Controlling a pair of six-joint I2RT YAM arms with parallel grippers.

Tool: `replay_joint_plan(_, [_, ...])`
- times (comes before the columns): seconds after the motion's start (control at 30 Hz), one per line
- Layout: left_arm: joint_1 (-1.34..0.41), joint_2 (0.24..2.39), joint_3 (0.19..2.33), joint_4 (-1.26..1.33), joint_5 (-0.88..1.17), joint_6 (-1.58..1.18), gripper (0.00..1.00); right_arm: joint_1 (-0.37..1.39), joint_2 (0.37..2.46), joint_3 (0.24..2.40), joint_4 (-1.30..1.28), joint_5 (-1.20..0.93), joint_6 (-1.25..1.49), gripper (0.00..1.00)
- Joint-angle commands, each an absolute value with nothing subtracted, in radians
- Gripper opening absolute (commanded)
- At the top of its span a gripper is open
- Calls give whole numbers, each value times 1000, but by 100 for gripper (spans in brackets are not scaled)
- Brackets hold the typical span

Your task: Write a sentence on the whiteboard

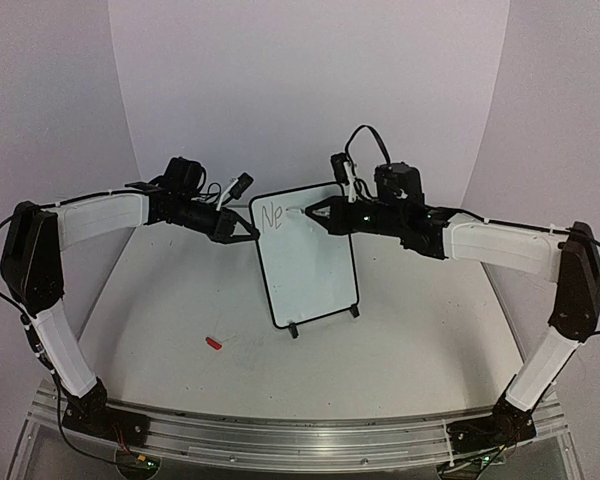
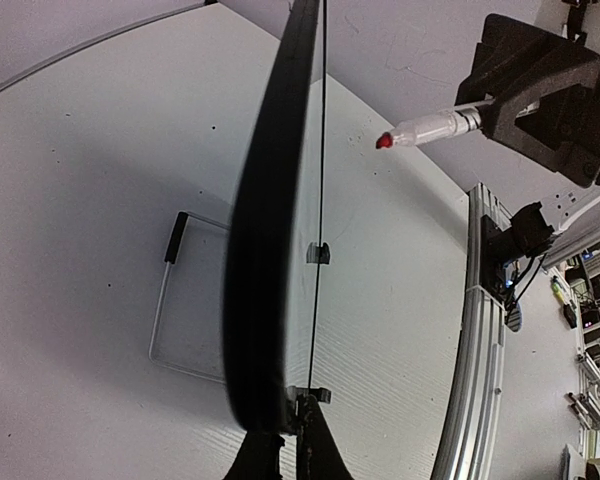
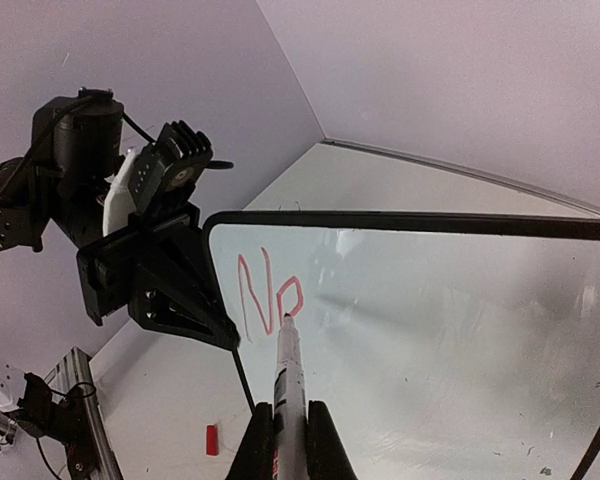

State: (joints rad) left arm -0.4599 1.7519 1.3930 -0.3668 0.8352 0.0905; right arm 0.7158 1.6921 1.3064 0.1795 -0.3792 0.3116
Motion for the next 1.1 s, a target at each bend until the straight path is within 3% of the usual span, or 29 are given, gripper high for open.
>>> replay_joint_plan(0.0, [-482, 1745, 1408, -402, 811, 134, 0, 713, 1686, 1326, 199, -365, 296, 0])
replay_joint_plan(0.67, [-483, 1748, 1410, -401, 813, 135, 0, 713, 1761, 1390, 192, -338, 304, 0])
replay_joint_plan(1.07, [-483, 1746, 1410, -402, 814, 136, 0, 712, 1719, 1299, 187, -306, 315, 0])
